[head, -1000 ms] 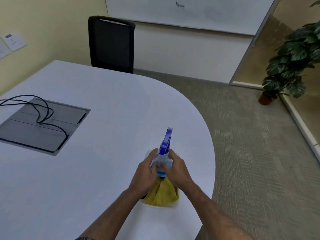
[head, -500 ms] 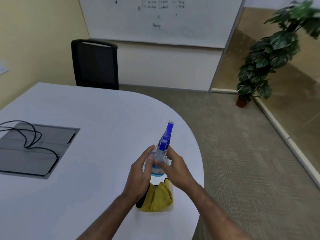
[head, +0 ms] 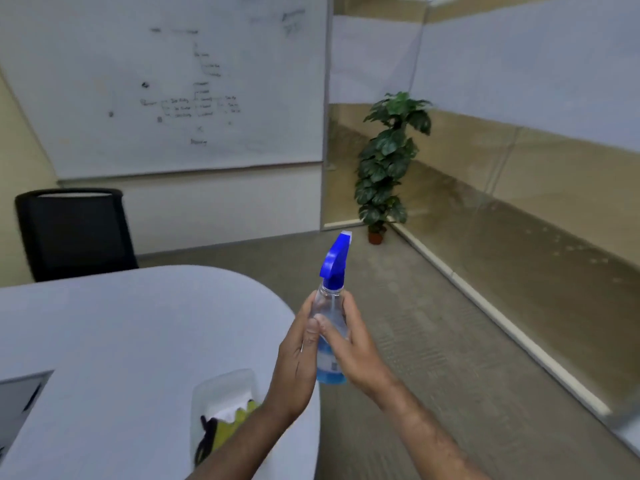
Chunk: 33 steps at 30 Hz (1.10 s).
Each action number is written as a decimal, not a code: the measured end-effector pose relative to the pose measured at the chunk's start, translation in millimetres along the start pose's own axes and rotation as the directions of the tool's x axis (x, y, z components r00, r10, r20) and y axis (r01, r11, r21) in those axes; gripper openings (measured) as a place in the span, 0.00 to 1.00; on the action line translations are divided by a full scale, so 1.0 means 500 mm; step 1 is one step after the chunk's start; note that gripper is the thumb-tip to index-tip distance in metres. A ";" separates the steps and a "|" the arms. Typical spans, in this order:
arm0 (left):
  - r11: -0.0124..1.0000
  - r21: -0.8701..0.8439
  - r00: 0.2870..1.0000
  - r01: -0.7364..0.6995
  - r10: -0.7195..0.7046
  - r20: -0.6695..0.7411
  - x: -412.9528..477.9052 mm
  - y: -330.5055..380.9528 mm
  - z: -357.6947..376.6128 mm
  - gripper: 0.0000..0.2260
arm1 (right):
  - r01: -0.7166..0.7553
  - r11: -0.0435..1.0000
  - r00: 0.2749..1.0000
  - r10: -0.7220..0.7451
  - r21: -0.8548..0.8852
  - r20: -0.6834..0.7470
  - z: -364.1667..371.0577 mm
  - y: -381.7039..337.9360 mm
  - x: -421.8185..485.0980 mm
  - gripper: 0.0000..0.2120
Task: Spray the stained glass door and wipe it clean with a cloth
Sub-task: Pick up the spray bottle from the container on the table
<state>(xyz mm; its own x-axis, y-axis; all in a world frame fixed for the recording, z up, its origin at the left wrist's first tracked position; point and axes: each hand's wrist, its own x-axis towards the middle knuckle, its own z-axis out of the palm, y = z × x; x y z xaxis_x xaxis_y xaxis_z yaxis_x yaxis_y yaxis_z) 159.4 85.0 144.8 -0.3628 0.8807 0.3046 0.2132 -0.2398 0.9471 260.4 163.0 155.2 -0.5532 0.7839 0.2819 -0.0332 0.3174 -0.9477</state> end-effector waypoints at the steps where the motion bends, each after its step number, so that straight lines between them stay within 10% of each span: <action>1: 1.000 -0.007 0.999 -0.017 0.017 0.036 -0.002 0.021 0.044 0.25 | 0.017 1.000 0.999 -0.018 -0.009 -0.042 -0.044 -0.012 -0.018 0.13; 18: 0.936 -0.092 0.759 -0.340 0.331 0.560 -0.136 0.279 0.924 0.20 | -0.066 0.940 0.662 -0.210 -0.335 -0.720 -0.878 -0.160 -0.476 0.09; 33: 0.671 -0.432 0.179 -0.603 0.641 0.746 -0.191 0.400 1.604 0.26 | -0.344 0.853 0.136 -0.369 -0.393 -0.919 -1.439 -0.229 -0.805 0.08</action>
<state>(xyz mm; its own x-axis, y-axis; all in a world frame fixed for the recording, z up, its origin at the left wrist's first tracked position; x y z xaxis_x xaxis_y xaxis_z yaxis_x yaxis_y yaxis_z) 964.1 280.7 224.1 0.7489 0.3085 0.5865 -0.0303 -0.8681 0.4954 1086.0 195.1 257.9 0.7025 0.4798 0.5256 0.4892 0.2108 -0.8463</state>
